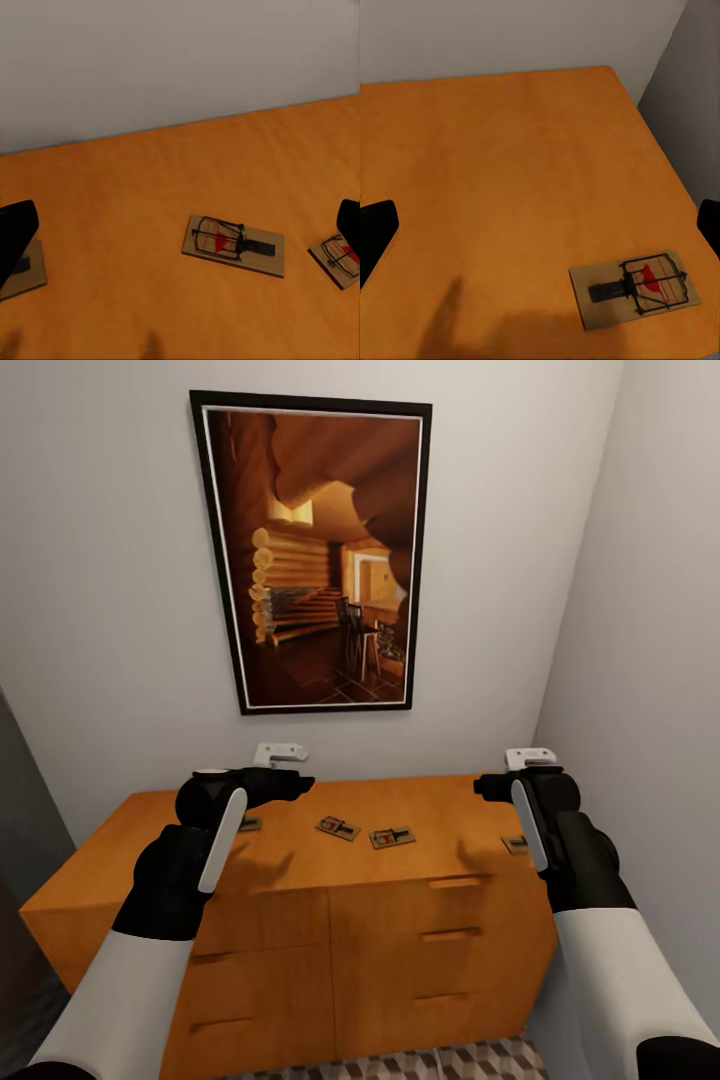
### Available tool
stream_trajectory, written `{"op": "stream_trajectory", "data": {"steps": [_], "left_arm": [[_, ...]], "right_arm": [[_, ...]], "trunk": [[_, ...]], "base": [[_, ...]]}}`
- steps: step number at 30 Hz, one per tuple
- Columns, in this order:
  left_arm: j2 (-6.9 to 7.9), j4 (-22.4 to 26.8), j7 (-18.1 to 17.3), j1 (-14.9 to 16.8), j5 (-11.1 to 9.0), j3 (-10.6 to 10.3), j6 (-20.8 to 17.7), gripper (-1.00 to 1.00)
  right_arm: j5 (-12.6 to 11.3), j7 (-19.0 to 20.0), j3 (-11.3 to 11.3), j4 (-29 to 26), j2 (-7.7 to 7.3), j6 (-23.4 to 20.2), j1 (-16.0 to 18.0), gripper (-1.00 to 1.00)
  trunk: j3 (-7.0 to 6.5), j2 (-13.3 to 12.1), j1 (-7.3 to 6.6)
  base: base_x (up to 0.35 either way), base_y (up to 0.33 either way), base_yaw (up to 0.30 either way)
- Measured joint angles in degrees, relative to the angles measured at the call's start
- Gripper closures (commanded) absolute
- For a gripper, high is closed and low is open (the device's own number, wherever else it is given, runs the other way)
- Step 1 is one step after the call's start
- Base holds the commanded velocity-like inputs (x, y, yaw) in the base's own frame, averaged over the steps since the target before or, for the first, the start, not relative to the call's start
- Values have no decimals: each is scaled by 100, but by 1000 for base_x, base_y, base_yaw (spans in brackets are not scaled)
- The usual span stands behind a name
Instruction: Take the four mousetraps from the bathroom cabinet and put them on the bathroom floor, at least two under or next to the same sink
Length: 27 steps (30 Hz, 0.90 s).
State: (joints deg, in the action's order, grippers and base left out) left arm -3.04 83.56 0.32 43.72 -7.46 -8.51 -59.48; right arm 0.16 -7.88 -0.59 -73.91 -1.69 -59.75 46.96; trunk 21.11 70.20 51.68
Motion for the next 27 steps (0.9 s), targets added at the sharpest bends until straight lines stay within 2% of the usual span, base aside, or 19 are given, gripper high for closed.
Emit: {"op": "stream_trajectory", "data": {"steps": [18,27], "left_arm": [[40,-1,0,0,9,4,-3,-100],[121,-1,0,0,2,-1,-4,-100]], "right_arm": [[10,26,24,22,11,0,1,-100],[8,27,29,21,20,0,1,-100]], "trunk": [[0,0,1],[0,0,0]], "base": [[32,0,0],[126,0,0]]}}
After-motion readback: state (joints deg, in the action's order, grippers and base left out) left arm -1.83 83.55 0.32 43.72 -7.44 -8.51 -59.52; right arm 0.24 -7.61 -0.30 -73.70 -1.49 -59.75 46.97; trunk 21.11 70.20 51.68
